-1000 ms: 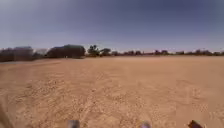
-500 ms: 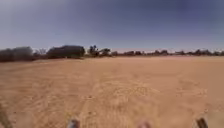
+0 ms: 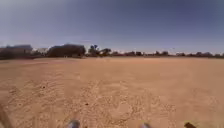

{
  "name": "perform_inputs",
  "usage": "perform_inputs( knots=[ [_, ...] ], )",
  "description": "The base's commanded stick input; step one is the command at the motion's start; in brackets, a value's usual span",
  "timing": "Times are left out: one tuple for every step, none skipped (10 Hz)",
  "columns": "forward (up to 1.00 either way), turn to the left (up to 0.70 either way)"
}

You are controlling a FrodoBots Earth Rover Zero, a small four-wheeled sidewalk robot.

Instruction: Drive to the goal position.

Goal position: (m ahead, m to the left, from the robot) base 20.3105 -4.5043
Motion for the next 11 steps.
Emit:
perform_inputs(
  knots=[
    [0.5,0.0],
    [0.5,0.0],
    [0.5,0.0],
    [0.5,0.0],
    [0.5,0.0],
    [0.5,0.0],
    [0.5,0.0],
    [0.5,0.0],
    [0.5,0.0],
    [0.5,0.0],
    [0.5,0.0]
  ],
)
